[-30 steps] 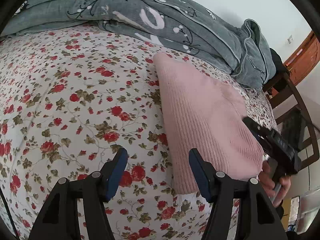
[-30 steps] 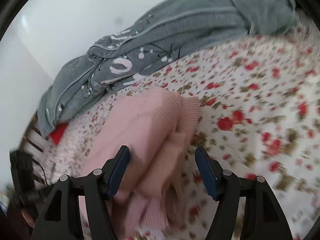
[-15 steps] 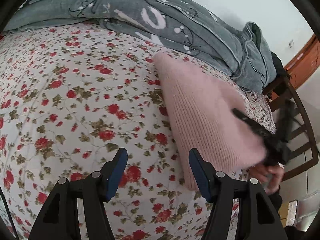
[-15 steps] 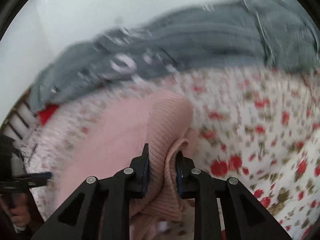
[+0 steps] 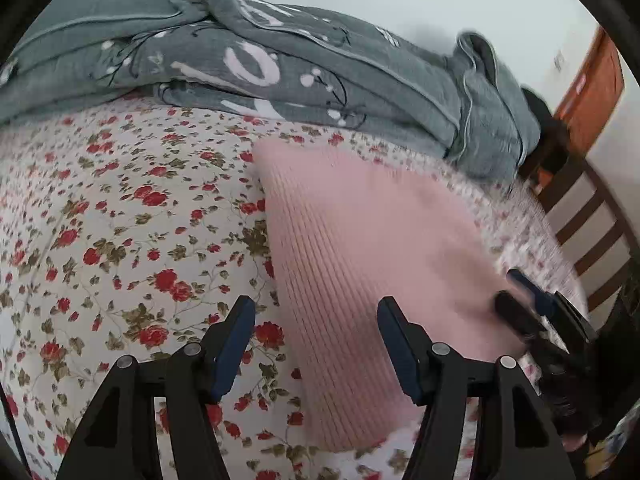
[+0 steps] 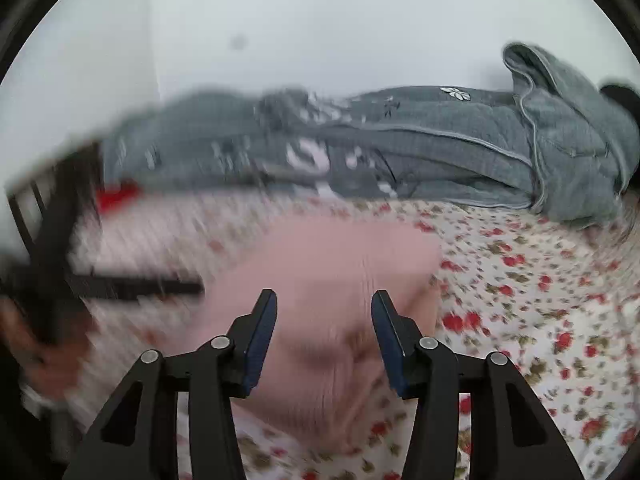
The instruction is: Fold small clothes
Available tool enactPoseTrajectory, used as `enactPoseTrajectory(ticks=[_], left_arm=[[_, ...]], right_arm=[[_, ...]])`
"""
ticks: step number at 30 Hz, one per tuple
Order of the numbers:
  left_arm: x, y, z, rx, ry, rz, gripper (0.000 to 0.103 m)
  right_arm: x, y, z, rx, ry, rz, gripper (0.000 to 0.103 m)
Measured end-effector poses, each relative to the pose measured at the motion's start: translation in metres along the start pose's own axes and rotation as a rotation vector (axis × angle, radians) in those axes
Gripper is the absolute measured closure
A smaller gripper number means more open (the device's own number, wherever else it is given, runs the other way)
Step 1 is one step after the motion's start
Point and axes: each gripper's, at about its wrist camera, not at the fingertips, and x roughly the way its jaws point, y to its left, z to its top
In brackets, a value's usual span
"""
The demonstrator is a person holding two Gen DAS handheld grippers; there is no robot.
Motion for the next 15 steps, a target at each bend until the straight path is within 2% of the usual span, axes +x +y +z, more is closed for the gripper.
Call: enactPoseTrajectory(ticks=[1, 3, 6, 9, 10, 12, 15], left_arm=[[0.007, -0.001, -0.006, 0.02, 0.015, 0.013, 0.041], [0.022, 0.0, -0.021, 0.046, 0.065, 0.017, 0.041], [0.024, 0.007, -0.031, 0.021, 0.063, -0.022, 0.041], [0.014, 0.012, -0.031, 0.015, 0.038, -0.043, 0.041], [0.012, 0.012, -0.032, 0.024, 0.027, -0.04, 0.039], [0.01, 0.013, -0.037, 0.046, 0.001, -0.031, 0.037], [0.009, 0.011, -0.046, 0.053, -0.009, -0.025, 0.035]], right_arm=[[0.007, 0.002, -0.007, -0.007, 0.031, -0.029, 0.084], [0.025, -0.002, -0.032, 0.012, 0.113, -0.063, 0.086], [0.022, 0.002, -0.042, -0.001, 0.111, -0.085, 0.086], [0.011, -0.004, -0.034, 0.031, 0.113, -0.045, 0.085], [0.007, -0.009, -0.033, 0.046, 0.101, -0.03, 0.083], [0.003, -0.017, -0.034, 0.061, 0.077, -0.04, 0.062], [0.019, -0.022, -0.046, 0.073, 0.146, -0.064, 0.06]])
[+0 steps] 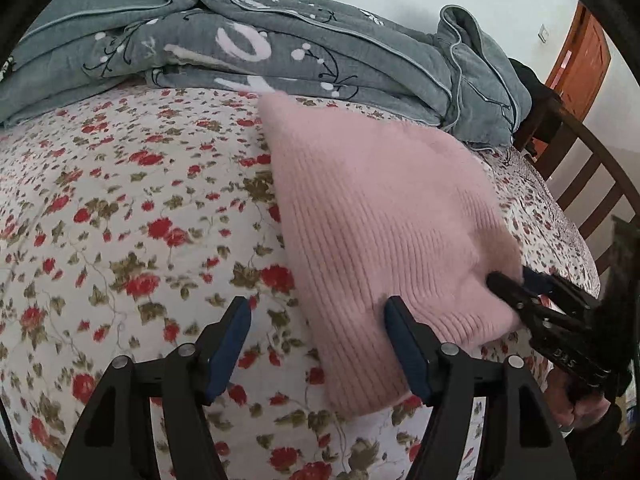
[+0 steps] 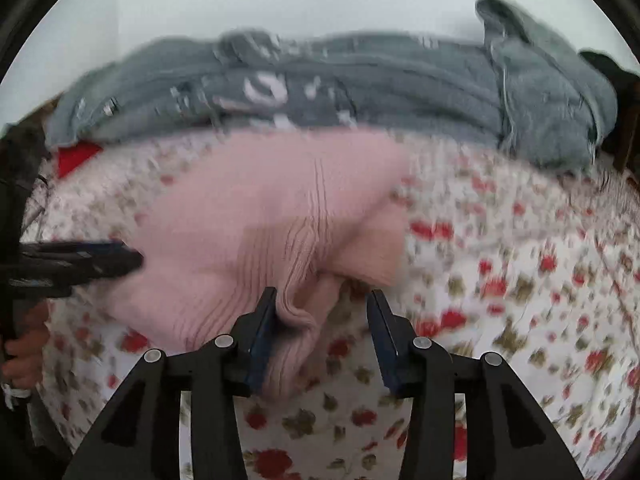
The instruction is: Fold small clothes
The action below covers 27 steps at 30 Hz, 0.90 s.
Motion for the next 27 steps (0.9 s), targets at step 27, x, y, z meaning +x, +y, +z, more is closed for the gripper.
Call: enactPoseTrajectory(ticks=[27], left_arm=[[-0.044, -0.003, 0.024, 0.005, -0.033, -0.015, 0.037]], right_arm=[[0.013, -0.023, 0.015, 0.171, 0.002, 0.073, 0.06]])
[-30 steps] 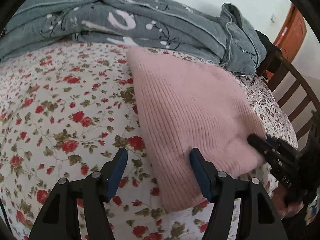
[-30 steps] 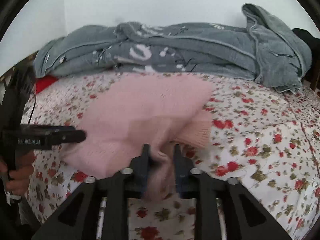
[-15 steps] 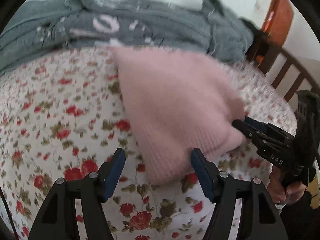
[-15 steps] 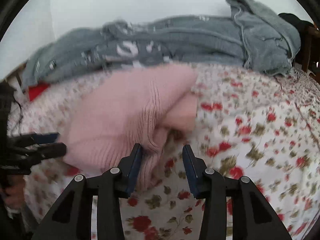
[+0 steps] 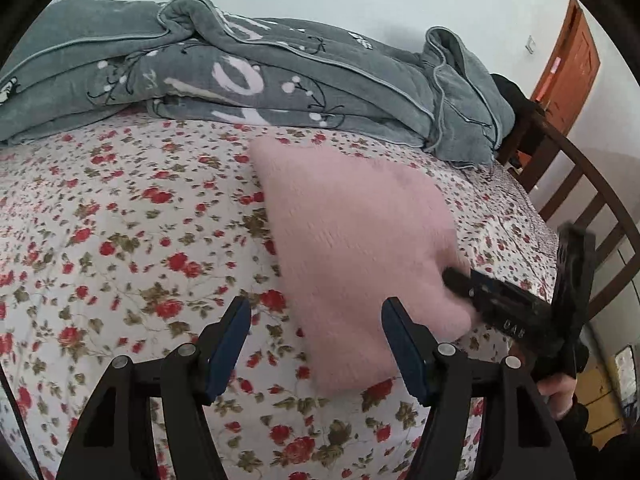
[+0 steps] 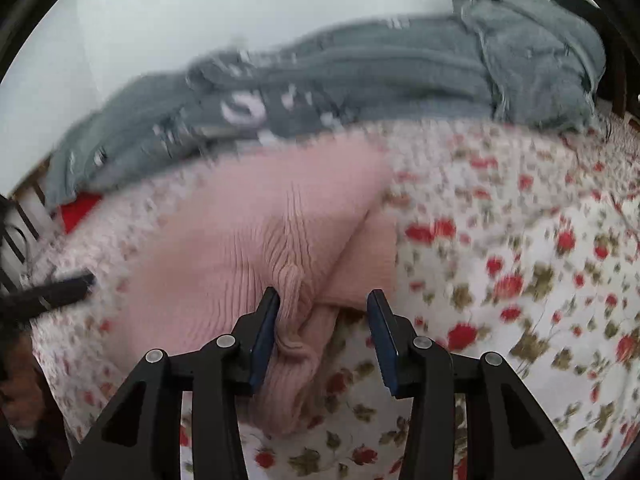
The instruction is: Fold small clothes
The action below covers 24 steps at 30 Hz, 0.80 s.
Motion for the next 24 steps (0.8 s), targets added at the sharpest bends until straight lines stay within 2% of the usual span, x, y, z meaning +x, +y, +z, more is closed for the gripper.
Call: enactPoseTrajectory(ticks=[5, 6, 10, 13, 16, 18, 21, 24], left_arm=[[0.009, 0.011, 0.009, -0.033, 0.029, 0.026, 0.038], [0.013, 0.013, 0.012, -0.051, 0.035, 0.016, 0.038], [0.028, 0.021, 0.025, -0.126, 0.072, -0.045, 0.038], [0.039, 0.026, 0.036, -0.155, 0.09, -0.077, 0.038], [0.051, 0.03, 0.044, -0.179, 0.109, -0.106, 0.038], [0.062, 0.033, 0.05, -0.19, 0.132, -0.127, 0.038], [0.078, 0.037, 0.053, -0.2, 0.165, -0.158, 0.038], [0.095, 0.043, 0.051, -0.23, 0.208, -0.212, 0.038]], right_arm=[[-0.02, -0.006, 0.001, -0.011, 0.0, 0.021, 0.058], [-0.025, -0.01, 0.007, 0.015, -0.008, 0.044, 0.054], [-0.026, -0.028, 0.027, 0.118, -0.001, 0.134, 0.052], [-0.014, -0.042, 0.038, 0.204, 0.042, 0.182, 0.049], [-0.001, -0.048, 0.045, 0.246, 0.081, 0.187, 0.047], [0.012, -0.051, 0.05, 0.265, 0.117, 0.171, 0.04], [0.027, -0.054, 0.052, 0.285, 0.153, 0.158, 0.034], [0.042, -0.059, 0.052, 0.326, 0.19, 0.203, 0.031]])
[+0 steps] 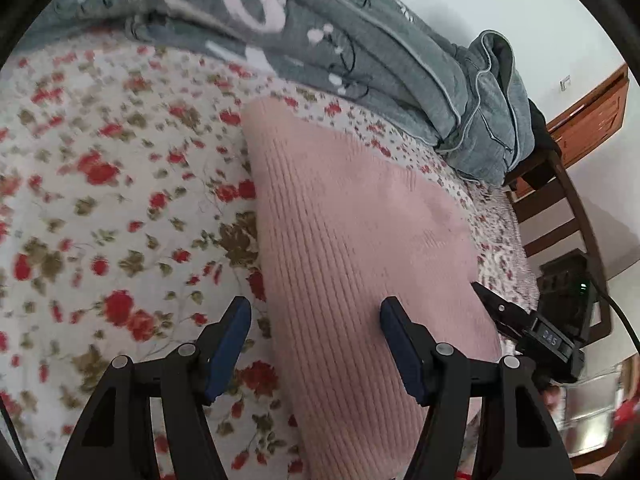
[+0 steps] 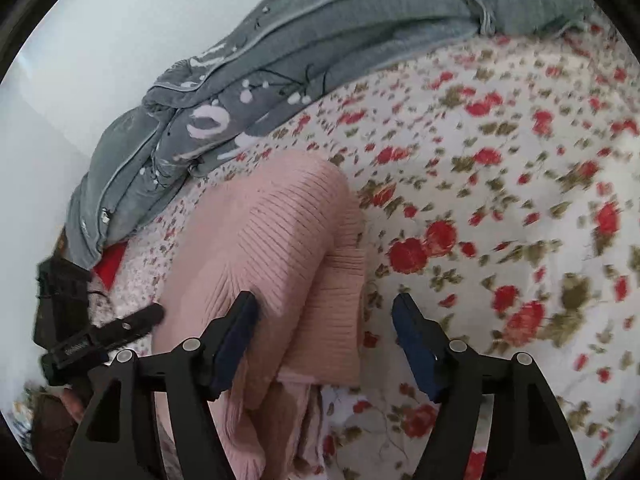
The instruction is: Fold small clothes
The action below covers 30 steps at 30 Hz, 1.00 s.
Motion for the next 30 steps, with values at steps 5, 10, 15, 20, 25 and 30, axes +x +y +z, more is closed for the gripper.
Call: enactPoseTrajectory(ticks=[5, 10, 15, 20, 25, 30], left_arm=[[0.017, 0.013, 0.006, -0.059, 0.042, -0.094, 0.035], [0.032, 0.014, 0.011, -0.072, 0.061, -0.121, 0.037], [0.033, 0.012, 0.014, -0.081, 0.051, -0.105, 0.048], [0.02, 0.004, 0.016, -0.048, 0.022, -0.07, 0.062], [-0.004, 0.003, 0.019, -0.054, 0.002, -0.081, 0.064], [-0.05, 0.02, 0.022, -0.045, -0.054, -0.069, 0.064]], right_arm=[[0.017, -0.01, 0.01, 0.079, 0.035, 0.075, 0.03], [0.031, 0.0, 0.017, 0.051, 0.054, 0.058, 0.03], [0.04, 0.004, 0.019, 0.037, 0.059, 0.067, 0.035], [0.035, 0.015, 0.017, 0.017, 0.045, 0.114, 0.068], [0.017, 0.046, 0.011, -0.058, -0.007, 0.037, 0.074], [0.009, 0.089, 0.005, -0.09, -0.024, 0.089, 0.075]])
